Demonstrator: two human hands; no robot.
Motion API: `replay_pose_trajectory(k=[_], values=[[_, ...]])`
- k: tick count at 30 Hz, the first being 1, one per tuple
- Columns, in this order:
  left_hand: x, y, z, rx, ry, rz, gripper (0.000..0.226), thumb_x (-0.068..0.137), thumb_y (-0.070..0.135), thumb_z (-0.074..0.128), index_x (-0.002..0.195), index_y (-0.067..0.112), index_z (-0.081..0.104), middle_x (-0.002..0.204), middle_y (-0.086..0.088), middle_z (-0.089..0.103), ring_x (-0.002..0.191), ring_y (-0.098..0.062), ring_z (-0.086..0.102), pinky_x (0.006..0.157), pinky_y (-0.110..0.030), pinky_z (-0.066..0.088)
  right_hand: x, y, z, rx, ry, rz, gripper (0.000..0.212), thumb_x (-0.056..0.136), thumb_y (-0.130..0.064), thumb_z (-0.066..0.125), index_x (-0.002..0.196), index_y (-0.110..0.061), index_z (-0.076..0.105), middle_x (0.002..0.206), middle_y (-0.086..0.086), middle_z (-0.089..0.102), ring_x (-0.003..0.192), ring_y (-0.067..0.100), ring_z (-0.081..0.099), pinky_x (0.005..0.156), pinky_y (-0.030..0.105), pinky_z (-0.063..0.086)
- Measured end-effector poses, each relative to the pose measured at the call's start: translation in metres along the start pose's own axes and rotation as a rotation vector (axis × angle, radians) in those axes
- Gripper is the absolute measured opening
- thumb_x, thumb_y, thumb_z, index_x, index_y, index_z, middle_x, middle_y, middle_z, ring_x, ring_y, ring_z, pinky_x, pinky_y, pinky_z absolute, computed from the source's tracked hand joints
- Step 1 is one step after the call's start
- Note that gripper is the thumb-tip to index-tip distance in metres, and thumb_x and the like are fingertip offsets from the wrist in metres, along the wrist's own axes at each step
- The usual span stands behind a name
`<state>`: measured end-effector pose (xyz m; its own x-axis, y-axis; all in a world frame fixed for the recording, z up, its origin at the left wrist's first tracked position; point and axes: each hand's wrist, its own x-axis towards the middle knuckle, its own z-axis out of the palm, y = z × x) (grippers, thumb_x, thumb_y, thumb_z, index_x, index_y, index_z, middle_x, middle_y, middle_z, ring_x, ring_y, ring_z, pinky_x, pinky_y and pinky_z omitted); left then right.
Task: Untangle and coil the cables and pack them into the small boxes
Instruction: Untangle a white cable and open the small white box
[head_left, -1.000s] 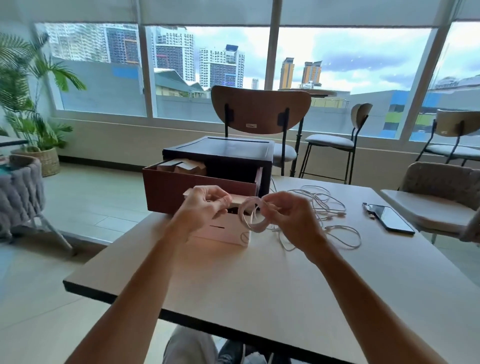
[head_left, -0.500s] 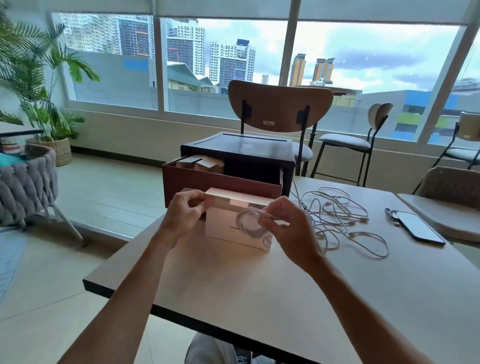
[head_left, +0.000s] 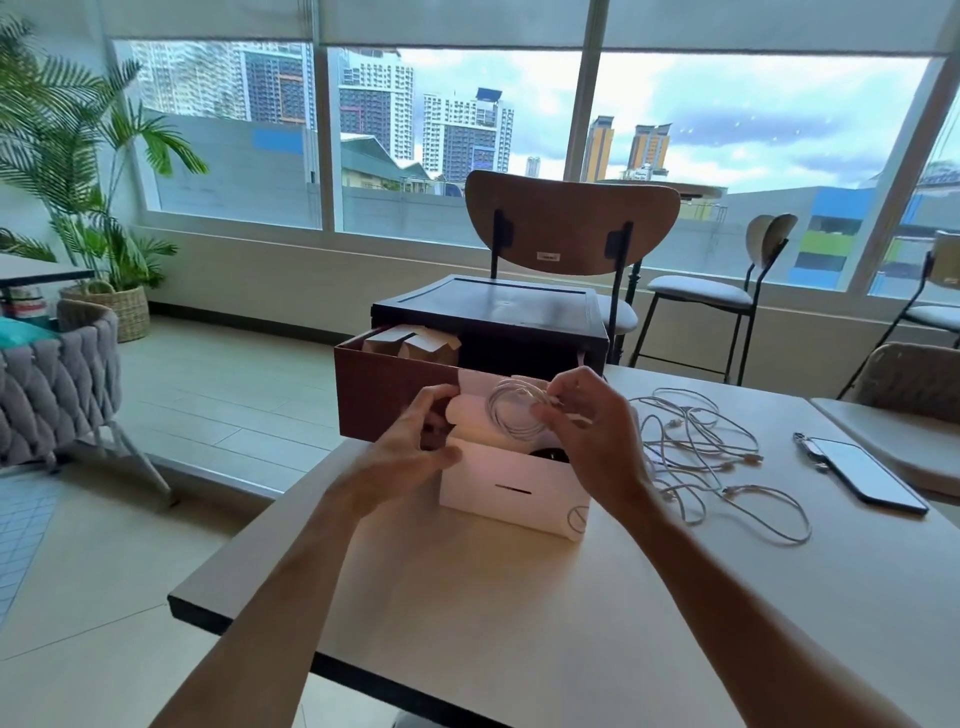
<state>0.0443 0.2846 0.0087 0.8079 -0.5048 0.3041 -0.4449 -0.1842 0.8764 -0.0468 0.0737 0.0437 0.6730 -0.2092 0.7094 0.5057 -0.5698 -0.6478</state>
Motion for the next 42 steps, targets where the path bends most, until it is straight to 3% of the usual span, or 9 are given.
replay_pose_trajectory(k=[3,7,18,23,26,29,33,38,42], values=[[-0.002,-0.002,0.008,-0.06,-0.002,0.0,0.055,0.09,0.016,0.072,0.129,0.044,0.046,0.118,-0.004,0.058,0.108,-0.014,0.062,0.094,-0.031,0.055,0.002,0.004,0.005,-0.029,-0.06,-0.026,0.018,0.081,-0.007,0.078,0.088,-0.012,0.062,0.088,-0.005,0.072,0.082,0.005,0.07,0.066,0.016,0.054],[-0.007,-0.002,0.017,-0.144,-0.027,-0.014,0.059,0.088,0.011,0.073,0.132,0.027,0.038,0.118,-0.002,0.062,0.101,-0.007,0.066,0.083,-0.023,0.056,0.002,0.013,0.008,-0.092,-0.075,-0.022,0.017,0.08,-0.008,0.079,0.088,-0.013,0.064,0.09,-0.005,0.073,0.082,0.003,0.07,0.069,0.017,0.055],[-0.01,-0.008,0.016,-0.249,-0.085,0.0,0.069,0.079,0.003,0.079,0.133,0.022,0.04,0.12,-0.011,0.063,0.109,-0.021,0.066,0.087,-0.036,0.058,0.014,0.018,0.005,-0.199,-0.235,0.085,0.014,0.075,-0.012,0.084,0.087,-0.014,0.076,0.084,-0.003,0.075,0.077,0.006,0.071,0.076,0.029,0.059],[-0.007,-0.005,0.016,-0.222,-0.078,0.027,0.067,0.078,-0.001,0.079,0.13,0.021,0.043,0.115,-0.009,0.063,0.105,-0.018,0.068,0.084,-0.034,0.058,0.01,0.009,0.011,-0.29,-0.235,0.062,0.011,0.077,-0.022,0.084,0.082,-0.019,0.075,0.081,-0.006,0.072,0.071,0.004,0.068,0.061,0.014,0.053],[-0.007,-0.006,0.014,-0.2,-0.071,0.035,0.066,0.078,-0.001,0.079,0.129,0.021,0.044,0.116,-0.013,0.061,0.105,-0.021,0.067,0.087,-0.038,0.059,0.009,0.005,0.013,-0.355,-0.384,0.036,0.005,0.086,-0.016,0.074,0.087,-0.02,0.076,0.085,-0.007,0.072,0.076,0.004,0.067,0.073,0.023,0.056],[-0.008,-0.008,0.011,-0.168,-0.063,0.028,0.067,0.078,0.005,0.081,0.13,0.025,0.043,0.118,-0.012,0.061,0.108,-0.022,0.066,0.09,-0.042,0.058,0.01,0.002,0.01,-0.413,-0.512,0.079,0.02,0.097,-0.013,0.057,0.101,-0.019,0.075,0.092,-0.01,0.07,0.081,0.004,0.065,0.075,0.018,0.054],[-0.01,-0.009,0.01,-0.161,-0.036,0.007,0.067,0.079,0.01,0.08,0.128,0.028,0.038,0.117,-0.008,0.062,0.108,-0.023,0.066,0.091,-0.044,0.058,0.01,0.003,-0.001,-0.199,-0.364,0.178,0.024,0.097,-0.002,0.052,0.098,-0.013,0.073,0.087,-0.004,0.073,0.084,0.01,0.071,0.082,0.031,0.06],[-0.011,-0.012,0.008,-0.146,0.017,-0.022,0.064,0.081,0.012,0.079,0.125,0.027,0.034,0.119,-0.003,0.064,0.107,-0.018,0.066,0.09,-0.043,0.058,-0.011,0.005,-0.02,-0.235,0.01,0.16,0.017,0.092,-0.01,0.065,0.096,-0.022,0.075,0.088,-0.014,0.073,0.086,-0.005,0.066,0.075,0.014,0.053],[-0.015,-0.016,0.01,-0.175,0.066,-0.083,0.063,0.081,0.017,0.08,0.124,0.024,0.034,0.121,-0.001,0.066,0.11,-0.017,0.065,0.095,-0.047,0.055,-0.041,0.016,-0.023,-0.285,0.212,0.229,0.02,0.087,-0.009,0.071,0.103,-0.018,0.065,0.098,-0.005,0.068,0.091,0.01,0.064,0.075,0.025,0.053]])
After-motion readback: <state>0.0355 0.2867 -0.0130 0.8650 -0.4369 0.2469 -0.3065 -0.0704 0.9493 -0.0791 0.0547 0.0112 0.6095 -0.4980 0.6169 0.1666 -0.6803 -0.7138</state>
